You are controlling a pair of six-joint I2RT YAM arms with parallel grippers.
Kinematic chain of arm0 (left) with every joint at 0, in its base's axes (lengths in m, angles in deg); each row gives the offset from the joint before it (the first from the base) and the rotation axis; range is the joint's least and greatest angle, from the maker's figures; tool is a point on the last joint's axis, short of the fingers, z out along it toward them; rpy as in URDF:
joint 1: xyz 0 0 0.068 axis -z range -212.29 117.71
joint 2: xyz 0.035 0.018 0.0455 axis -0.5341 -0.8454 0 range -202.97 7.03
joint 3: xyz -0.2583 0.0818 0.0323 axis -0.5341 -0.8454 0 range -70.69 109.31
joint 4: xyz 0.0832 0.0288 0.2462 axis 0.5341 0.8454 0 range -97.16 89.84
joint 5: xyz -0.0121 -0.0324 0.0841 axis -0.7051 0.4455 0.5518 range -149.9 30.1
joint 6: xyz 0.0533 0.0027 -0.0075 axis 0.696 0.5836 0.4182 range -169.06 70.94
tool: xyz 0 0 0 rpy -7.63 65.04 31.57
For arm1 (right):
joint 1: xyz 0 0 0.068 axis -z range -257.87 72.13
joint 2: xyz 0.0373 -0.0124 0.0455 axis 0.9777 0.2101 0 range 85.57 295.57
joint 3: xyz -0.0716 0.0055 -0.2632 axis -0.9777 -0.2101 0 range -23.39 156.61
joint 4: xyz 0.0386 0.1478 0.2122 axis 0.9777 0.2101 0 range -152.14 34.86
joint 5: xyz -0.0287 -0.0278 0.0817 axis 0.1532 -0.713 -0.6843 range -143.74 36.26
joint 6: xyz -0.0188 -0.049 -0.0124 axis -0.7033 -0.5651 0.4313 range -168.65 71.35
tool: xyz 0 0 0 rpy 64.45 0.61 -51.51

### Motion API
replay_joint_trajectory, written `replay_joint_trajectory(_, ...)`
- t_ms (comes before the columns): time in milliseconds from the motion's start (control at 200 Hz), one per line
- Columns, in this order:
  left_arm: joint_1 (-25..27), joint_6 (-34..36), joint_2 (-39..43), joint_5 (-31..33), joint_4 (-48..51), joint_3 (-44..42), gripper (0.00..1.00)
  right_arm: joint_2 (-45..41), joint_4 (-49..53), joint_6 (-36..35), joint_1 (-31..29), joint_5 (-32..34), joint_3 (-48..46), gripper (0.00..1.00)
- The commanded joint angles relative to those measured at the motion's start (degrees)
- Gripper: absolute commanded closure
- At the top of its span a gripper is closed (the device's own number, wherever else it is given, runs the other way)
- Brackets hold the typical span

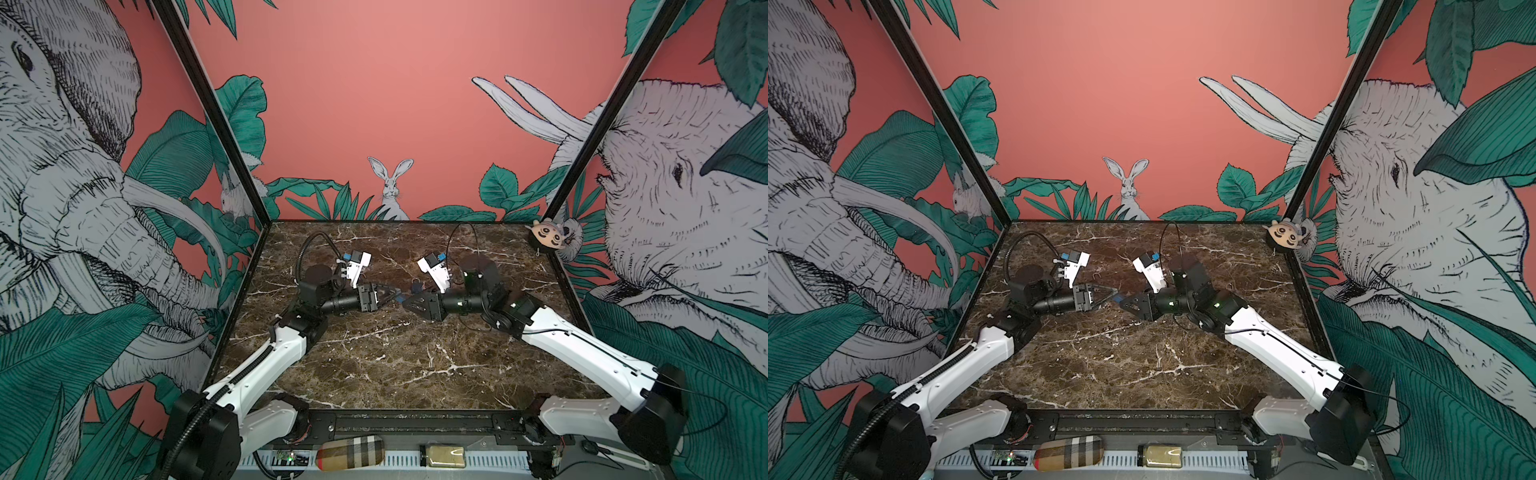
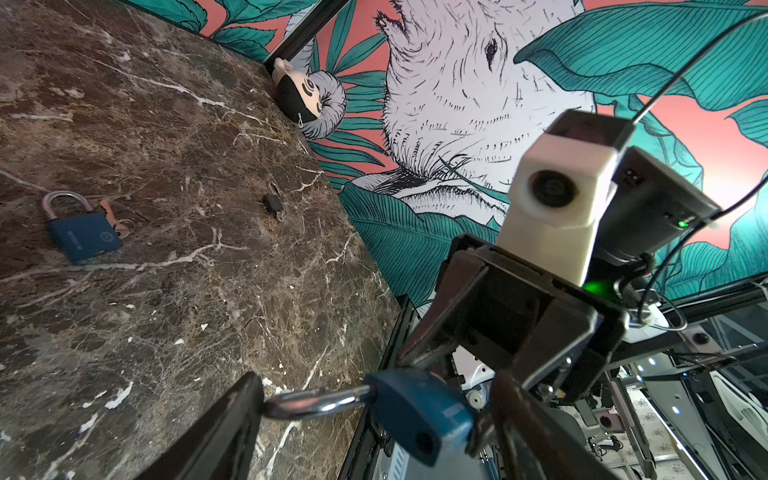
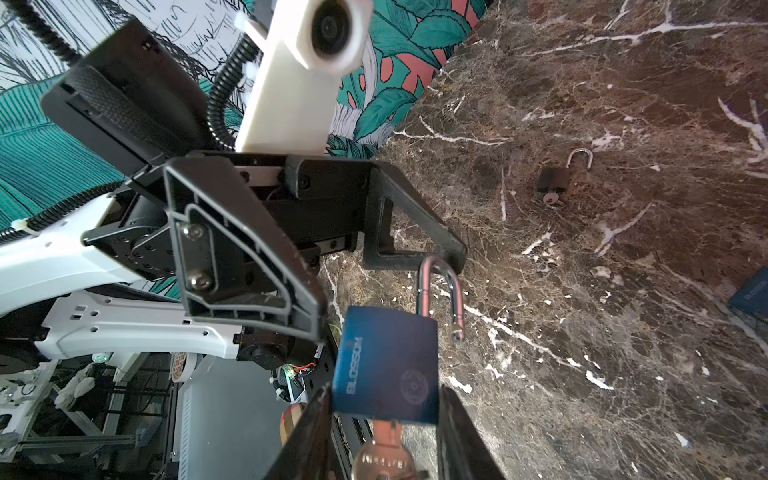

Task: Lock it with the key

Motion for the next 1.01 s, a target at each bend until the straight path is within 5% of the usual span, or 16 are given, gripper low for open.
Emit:
replay_joint_trajectory(0, 0.3, -0.3, 1.8, -1.2, -1.3, 0.3, 0.16, 0.7, -6.0, 0.8, 0.4, -1.6, -0.1, 0.87)
replay_joint_trajectory(1000, 0.1, 2.0, 1.4, 2.1, 5.1, 1.6, 0.26, 1.6, -5.6, -1.5, 2.2, -1.9, 0.0, 0.87)
